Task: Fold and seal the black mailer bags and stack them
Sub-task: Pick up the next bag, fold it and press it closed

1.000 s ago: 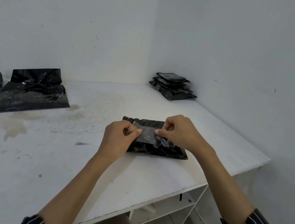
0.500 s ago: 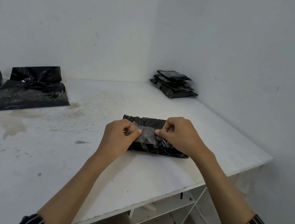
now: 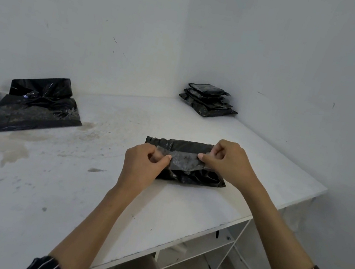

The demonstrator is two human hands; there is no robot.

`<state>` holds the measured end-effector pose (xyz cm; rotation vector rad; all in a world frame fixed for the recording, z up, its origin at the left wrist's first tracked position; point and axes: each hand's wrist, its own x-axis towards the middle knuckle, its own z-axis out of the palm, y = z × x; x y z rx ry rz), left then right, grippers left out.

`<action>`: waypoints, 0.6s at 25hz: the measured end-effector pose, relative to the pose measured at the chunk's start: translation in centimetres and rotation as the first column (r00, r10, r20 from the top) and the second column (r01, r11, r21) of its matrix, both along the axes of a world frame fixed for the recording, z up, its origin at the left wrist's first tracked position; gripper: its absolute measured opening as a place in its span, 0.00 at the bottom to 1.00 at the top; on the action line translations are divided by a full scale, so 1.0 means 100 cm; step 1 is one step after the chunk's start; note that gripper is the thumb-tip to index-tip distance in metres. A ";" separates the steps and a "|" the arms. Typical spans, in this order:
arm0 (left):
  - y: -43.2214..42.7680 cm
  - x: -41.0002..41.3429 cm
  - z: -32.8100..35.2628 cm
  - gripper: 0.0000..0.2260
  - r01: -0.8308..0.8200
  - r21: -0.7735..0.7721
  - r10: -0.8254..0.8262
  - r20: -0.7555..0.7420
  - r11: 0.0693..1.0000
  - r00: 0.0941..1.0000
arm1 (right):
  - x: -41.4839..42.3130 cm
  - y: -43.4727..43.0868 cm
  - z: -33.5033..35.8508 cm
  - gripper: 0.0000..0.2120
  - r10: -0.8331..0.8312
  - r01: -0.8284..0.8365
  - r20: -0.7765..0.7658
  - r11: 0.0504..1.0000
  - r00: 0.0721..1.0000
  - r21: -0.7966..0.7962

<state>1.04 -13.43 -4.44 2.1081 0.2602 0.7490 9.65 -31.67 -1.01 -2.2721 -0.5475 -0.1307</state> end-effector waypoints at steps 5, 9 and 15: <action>0.000 0.002 -0.004 0.20 -0.017 -0.017 0.017 0.005 1.000 1.000 | 0.000 -0.010 -0.009 0.11 0.137 -0.079 -0.157 0.941 0.978 0.329; 0.003 0.004 -0.006 0.22 -0.024 -0.026 0.025 0.011 0.999 1.000 | -0.001 -0.022 -0.012 0.03 0.198 -0.109 -0.188 0.909 0.962 0.402; 0.002 0.001 -0.005 0.21 -0.016 -0.036 0.017 0.012 0.999 1.000 | 0.000 -0.032 -0.022 0.03 0.254 -0.150 -0.180 0.881 0.950 0.448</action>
